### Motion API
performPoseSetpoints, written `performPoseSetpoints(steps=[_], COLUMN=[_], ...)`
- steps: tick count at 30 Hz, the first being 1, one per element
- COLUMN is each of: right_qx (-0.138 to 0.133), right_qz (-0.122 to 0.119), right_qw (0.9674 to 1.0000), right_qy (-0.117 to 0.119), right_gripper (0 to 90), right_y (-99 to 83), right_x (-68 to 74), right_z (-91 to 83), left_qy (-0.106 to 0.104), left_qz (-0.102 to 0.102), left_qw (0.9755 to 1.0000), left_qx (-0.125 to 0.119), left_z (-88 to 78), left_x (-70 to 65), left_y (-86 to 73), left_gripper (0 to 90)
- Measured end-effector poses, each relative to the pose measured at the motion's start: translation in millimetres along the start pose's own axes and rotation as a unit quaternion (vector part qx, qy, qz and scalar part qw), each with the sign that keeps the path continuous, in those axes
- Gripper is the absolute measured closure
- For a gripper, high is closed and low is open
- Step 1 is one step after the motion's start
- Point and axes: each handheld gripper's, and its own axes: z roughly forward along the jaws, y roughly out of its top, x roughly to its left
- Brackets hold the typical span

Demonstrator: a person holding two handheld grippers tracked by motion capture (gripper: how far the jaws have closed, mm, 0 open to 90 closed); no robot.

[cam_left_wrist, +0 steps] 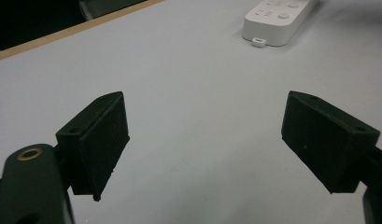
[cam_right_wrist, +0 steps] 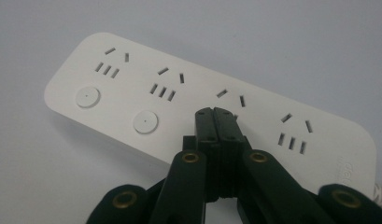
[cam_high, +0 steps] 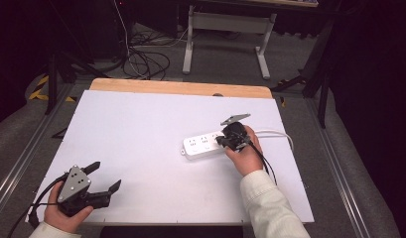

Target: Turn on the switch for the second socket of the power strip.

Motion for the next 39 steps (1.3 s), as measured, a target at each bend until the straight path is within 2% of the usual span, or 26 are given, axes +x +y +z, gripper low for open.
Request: performPoseSetpoints(steps=[12, 22, 27, 39], right_qx=[0.007, -0.005, -0.005, -0.007], right_qz=[-0.006, 0.000, -0.013, -0.014], right_qw=[0.9999, 1.0000, 0.9997, 0.9995], right_qy=[-0.009, -0.006, -0.021, -0.027], right_gripper=[90.0, 90.0, 90.0, 90.0], right_y=[-0.8, -4.7, -4.3, -6.5], right_x=[1.7, 1.6, 6.2, 10.0], right_z=[3.1, 3.1, 4.0, 5.4], left_qy=[0.000, 0.002, 0.001, 0.002], left_qz=[0.001, 0.002, 0.003, 0.002], left_qw=[1.0000, 1.0000, 1.0000, 1.0000], left_qx=[0.001, 0.000, 0.001, 0.001], left_z=[0.4, 0.2, 0.3, 0.4], left_x=[0.2, -0.2, -0.2, -1.1], left_y=[-0.1, 0.0, 0.0, 0.1], left_gripper=[15.6, 15.6, 15.6, 15.6])
